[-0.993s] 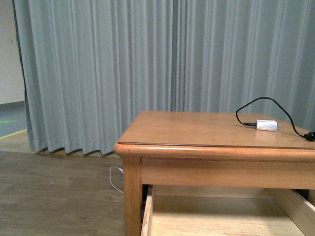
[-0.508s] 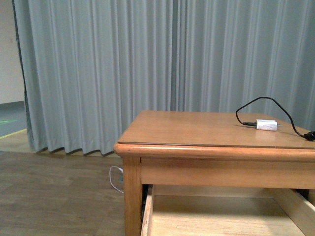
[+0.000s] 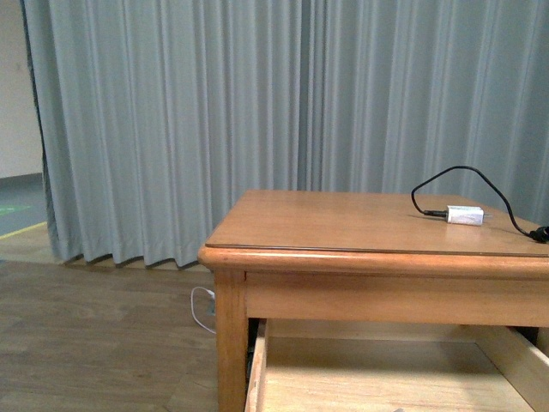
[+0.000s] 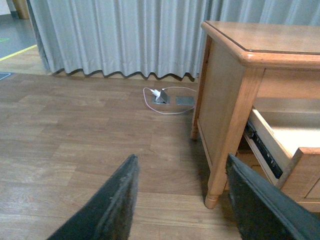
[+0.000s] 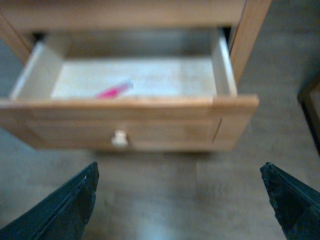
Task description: Place pink marker in drawer with both arms
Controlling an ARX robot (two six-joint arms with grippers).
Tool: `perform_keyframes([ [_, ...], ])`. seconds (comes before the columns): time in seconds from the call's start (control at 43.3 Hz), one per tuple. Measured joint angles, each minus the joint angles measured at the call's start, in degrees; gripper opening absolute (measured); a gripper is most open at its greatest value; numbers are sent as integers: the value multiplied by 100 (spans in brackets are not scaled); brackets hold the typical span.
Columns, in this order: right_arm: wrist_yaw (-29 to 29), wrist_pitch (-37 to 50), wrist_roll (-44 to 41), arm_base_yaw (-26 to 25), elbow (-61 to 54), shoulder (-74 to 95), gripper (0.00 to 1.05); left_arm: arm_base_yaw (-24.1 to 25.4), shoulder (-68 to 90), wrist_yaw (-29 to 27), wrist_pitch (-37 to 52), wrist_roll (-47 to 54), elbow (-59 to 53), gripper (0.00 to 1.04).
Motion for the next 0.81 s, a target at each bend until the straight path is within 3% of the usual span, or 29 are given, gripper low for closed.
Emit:
perform_keyframes([
  [0.115,-566,-76,-282,-507,-2,1010,96,0,0,2,0,0,0,81],
  [0.208,-614,516,-671,-861,9,1897,96,0,0,0,0,2,0,100],
  [0.485,-673,2959,-1207,-1281,0,4380,96,0,0,2,0,2,0,99],
  [0.693,-1185,5165,-1193,-1414,-2,5893,96,0,0,0,0,2,0,99],
  [0.808,-1099,5834,-1165,-1390,149,6492,96,0,0,0,0,2,0,99],
])
